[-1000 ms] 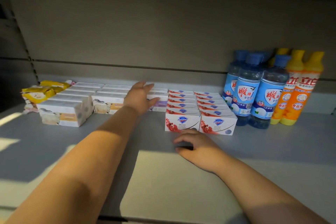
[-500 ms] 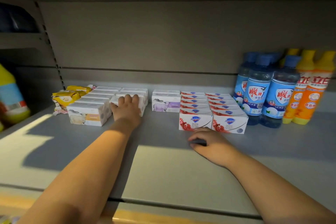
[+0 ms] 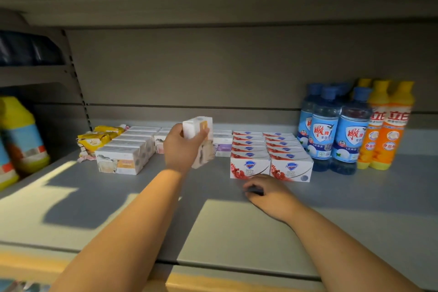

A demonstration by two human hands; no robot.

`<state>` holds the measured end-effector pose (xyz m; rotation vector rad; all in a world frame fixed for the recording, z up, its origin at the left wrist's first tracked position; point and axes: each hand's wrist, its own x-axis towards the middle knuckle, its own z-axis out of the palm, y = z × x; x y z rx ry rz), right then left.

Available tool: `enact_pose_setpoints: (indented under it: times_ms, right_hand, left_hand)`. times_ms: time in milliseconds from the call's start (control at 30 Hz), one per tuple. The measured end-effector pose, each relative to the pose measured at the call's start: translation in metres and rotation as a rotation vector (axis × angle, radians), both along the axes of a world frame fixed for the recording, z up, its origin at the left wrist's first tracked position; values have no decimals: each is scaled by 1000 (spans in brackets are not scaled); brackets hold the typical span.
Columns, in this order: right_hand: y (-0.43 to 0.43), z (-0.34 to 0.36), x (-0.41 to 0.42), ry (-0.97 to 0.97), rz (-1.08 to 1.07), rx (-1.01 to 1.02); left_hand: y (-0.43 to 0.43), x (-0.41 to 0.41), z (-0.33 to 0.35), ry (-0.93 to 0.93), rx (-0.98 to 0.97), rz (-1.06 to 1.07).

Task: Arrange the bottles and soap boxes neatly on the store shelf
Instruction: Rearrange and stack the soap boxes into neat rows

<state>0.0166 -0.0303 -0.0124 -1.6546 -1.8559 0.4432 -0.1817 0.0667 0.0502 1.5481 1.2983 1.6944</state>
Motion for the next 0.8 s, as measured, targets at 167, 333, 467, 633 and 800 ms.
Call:
enact_pose_setpoints:
  times_ms: [167, 333, 467, 633, 800]
  right_hand:
    - [-11, 14, -2, 696, -17, 75]
    - [-9, 23, -6, 1228, 54, 82]
    - [-7, 22, 1, 1107, -84, 200]
    - [-9, 22, 8, 514, -91, 527]
    - [-15, 28, 12, 296, -24, 901]
  left_hand:
    - [-32, 44, 24, -473, -362, -499]
    - [-49, 81, -5, -523, -424, -615]
    - [-35, 72, -6, -352, -346, -701]
    - [-33, 63, -3, -354, -485, -863]
    - [-46, 62, 1, -598, -316, -1021]
